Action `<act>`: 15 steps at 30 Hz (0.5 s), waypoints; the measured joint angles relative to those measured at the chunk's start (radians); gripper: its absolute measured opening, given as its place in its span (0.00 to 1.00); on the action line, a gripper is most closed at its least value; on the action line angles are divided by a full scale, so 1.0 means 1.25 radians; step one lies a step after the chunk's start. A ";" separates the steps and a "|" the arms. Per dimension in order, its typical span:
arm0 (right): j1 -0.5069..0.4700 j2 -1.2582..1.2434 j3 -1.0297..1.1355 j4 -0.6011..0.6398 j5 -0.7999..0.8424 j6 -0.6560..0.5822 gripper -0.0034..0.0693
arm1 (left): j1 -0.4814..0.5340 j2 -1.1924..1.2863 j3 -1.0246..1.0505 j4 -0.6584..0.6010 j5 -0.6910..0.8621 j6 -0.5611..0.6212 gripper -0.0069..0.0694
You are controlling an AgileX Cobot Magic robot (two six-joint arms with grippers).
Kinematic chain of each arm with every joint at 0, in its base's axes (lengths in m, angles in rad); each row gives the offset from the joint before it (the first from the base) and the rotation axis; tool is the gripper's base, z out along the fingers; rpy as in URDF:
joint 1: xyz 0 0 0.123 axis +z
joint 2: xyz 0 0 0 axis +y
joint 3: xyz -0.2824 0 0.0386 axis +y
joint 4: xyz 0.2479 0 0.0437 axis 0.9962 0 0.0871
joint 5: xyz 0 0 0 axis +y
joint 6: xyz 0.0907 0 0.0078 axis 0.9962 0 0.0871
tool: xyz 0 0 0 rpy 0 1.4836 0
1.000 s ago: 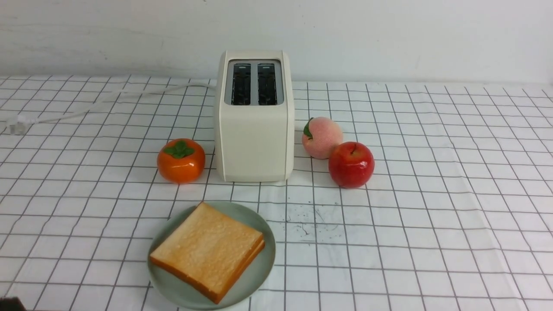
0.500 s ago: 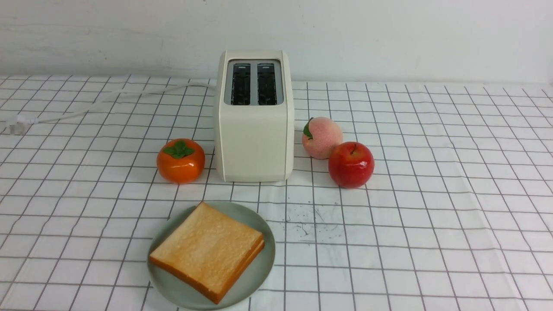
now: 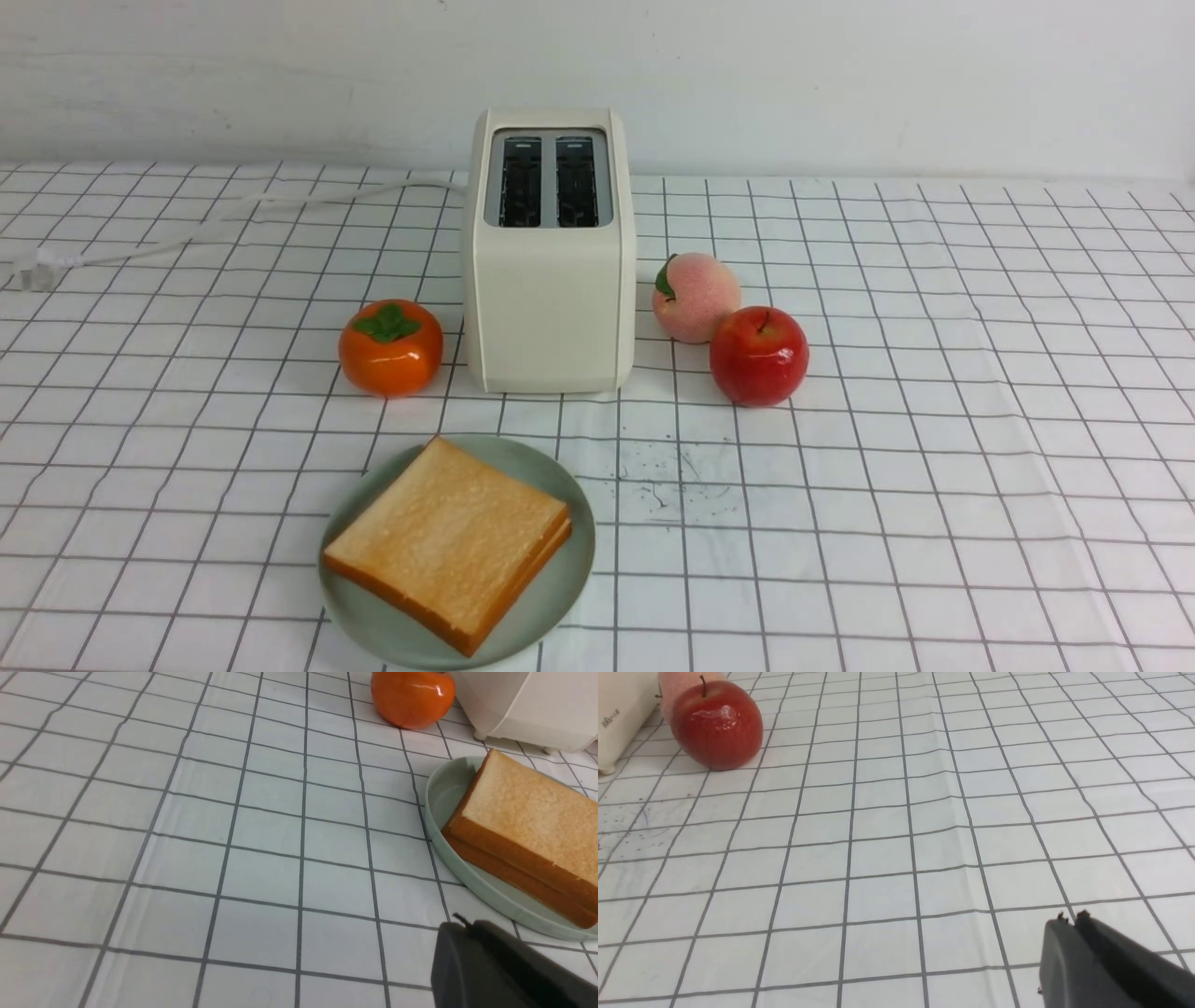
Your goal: Take toasted bread from bread machine on white checkered table place on plate.
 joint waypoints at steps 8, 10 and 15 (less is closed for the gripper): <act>0.000 0.000 0.000 0.000 0.000 0.000 0.10 | 0.000 0.000 0.000 0.000 0.000 0.000 0.07; 0.000 0.000 0.000 0.000 0.000 0.000 0.10 | 0.000 0.000 0.000 0.000 0.000 0.000 0.07; 0.000 0.000 0.000 0.000 0.000 0.000 0.10 | 0.000 0.000 0.000 0.000 0.000 0.000 0.08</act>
